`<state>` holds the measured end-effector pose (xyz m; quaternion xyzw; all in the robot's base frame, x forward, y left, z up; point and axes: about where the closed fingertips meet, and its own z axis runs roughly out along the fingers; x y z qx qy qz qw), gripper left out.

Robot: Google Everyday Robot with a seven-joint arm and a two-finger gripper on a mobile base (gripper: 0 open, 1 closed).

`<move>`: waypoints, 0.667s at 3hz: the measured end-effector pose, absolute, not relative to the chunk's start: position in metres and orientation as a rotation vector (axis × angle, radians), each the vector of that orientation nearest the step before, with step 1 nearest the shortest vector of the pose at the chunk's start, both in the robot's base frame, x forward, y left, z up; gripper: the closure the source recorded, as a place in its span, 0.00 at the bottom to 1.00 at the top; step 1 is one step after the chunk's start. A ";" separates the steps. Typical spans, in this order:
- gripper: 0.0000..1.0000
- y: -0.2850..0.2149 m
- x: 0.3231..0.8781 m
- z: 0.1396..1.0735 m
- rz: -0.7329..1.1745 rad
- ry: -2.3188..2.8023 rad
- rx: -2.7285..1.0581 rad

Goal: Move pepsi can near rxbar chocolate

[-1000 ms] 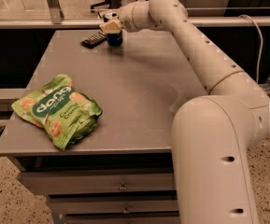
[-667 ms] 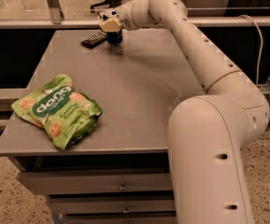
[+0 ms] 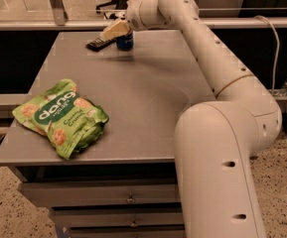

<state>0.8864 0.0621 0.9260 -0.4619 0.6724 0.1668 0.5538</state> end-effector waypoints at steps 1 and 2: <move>0.00 0.062 0.886 0.926 0.395 1.590 -1.094; 0.00 0.029 0.882 0.931 0.382 1.597 -1.063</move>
Offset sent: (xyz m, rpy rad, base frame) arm -0.0193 -0.1107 0.0199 0.0310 -0.0177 -0.0956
